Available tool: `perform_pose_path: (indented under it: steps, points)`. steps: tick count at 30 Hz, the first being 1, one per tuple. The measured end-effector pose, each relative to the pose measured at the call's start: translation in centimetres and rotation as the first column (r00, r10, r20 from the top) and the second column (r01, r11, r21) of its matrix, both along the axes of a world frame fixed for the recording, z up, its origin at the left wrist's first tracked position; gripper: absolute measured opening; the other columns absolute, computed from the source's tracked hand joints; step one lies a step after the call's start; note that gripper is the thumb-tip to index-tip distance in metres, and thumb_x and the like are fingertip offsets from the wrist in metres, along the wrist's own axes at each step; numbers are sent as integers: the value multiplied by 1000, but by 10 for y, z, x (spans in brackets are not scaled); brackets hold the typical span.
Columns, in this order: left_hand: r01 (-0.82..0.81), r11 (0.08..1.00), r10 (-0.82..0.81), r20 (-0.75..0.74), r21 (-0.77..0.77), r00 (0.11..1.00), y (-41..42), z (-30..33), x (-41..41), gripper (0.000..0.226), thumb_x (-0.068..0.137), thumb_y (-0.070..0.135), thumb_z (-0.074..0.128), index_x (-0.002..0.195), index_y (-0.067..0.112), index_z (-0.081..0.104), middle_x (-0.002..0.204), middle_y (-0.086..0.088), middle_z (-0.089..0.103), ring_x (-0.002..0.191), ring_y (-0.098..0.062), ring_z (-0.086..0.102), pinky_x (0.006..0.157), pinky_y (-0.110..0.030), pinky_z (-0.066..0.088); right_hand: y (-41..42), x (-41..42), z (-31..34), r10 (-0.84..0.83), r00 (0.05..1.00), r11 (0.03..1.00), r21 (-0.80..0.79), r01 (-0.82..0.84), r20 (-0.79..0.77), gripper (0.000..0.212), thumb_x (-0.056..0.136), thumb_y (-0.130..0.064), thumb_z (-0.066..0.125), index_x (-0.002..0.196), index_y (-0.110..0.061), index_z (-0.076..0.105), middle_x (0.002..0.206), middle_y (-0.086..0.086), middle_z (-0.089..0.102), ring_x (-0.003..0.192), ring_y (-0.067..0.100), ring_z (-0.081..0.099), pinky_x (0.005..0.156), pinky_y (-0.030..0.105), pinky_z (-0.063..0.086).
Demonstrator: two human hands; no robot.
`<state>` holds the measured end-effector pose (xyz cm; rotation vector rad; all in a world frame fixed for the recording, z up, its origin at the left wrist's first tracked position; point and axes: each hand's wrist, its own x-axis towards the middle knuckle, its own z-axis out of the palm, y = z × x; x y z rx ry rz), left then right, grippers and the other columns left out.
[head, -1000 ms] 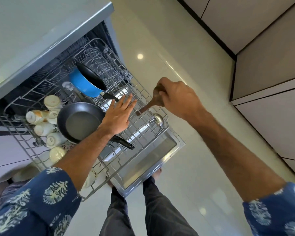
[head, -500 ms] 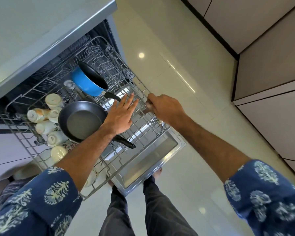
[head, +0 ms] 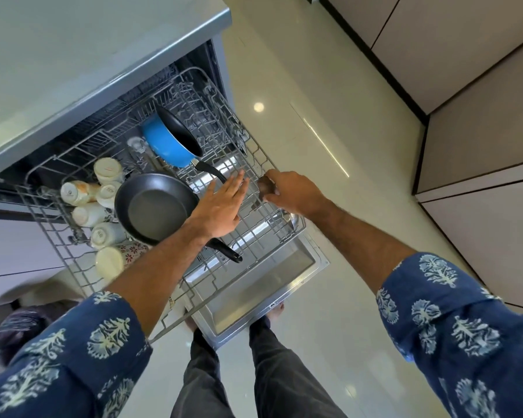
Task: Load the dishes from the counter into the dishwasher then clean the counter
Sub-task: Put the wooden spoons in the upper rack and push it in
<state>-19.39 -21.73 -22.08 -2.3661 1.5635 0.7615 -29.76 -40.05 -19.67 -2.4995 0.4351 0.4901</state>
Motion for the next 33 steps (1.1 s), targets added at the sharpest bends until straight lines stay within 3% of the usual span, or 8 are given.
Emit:
perform_pose_path:
  steps: [4, 9, 13, 16, 22, 31, 33]
  points:
    - [-36, 999, 36, -15, 1, 999, 9, 9, -7, 90, 99, 31, 51, 154, 11, -17, 162, -8, -25, 152, -21, -11, 123, -54, 2, 3, 1, 9, -73, 995, 990, 120, 81, -71, 59, 93, -43, 64, 137, -12, 41, 116, 12, 67, 96, 26, 65, 91, 40, 51]
    - [-89, 996, 89, 5, -26, 996, 36, 36, -13, 87, 99, 33, 51, 157, 14, -12, 164, -8, -18, 153, -22, -7, 123, -54, 3, 8, -12, 40, -71, 997, 995, -75, 69, -29, 55, 99, -50, 47, 140, -13, 41, 121, 10, 64, 107, 30, 60, 98, 44, 42]
    - [-110, 991, 116, 91, -71, 989, 73, 69, -20, 86, 98, 36, 52, 157, 15, -7, 166, -10, -8, 154, -25, -1, 123, -55, 9, 34, -22, 74, 82, 992, 973, -221, -59, 95, 53, 99, -44, 49, 144, -17, 39, 140, 9, 50, 123, 28, 49, 105, 46, 39]
    - [-148, 983, 163, 149, -104, 975, 106, 99, -26, 85, 97, 38, 52, 159, 15, 0, 167, -10, -1, 154, -25, 2, 122, -55, 12, 71, -20, 99, 255, 962, 930, -297, -216, 98, 60, 97, -42, 53, 148, -19, 33, 152, 7, 38, 137, 28, 38, 113, 48, 32]
    - [-279, 934, 325, 202, -222, 924, 216, 158, -31, 79, 95, 32, 56, 159, 14, 13, 167, -10, 5, 153, -28, 8, 120, -56, 12, 183, 12, 154, 447, 884, 854, -358, -377, 135, 63, 92, -43, 59, 147, -22, 35, 152, 7, 37, 136, 31, 39, 110, 47, 35]
    - [-531, 779, 614, 232, -334, 754, 464, 234, -53, 75, 99, 35, 45, 159, 16, 3, 167, -6, -7, 154, -24, -5, 123, -52, 0, 423, 42, 237, 641, 724, 742, -446, -501, 254, 67, 95, -44, 53, 153, -20, 29, 158, 6, 30, 142, 29, 33, 114, 44, 26]
    - [-592, 726, 683, 264, -350, 681, 536, 256, -60, 75, 100, 36, 44, 159, 18, 2, 167, -5, -10, 153, -22, -9, 123, -52, -1, 488, 49, 254, 683, 677, 711, -462, -530, 274, 68, 95, -45, 54, 153, -21, 28, 159, 6, 29, 143, 29, 32, 116, 44, 25]
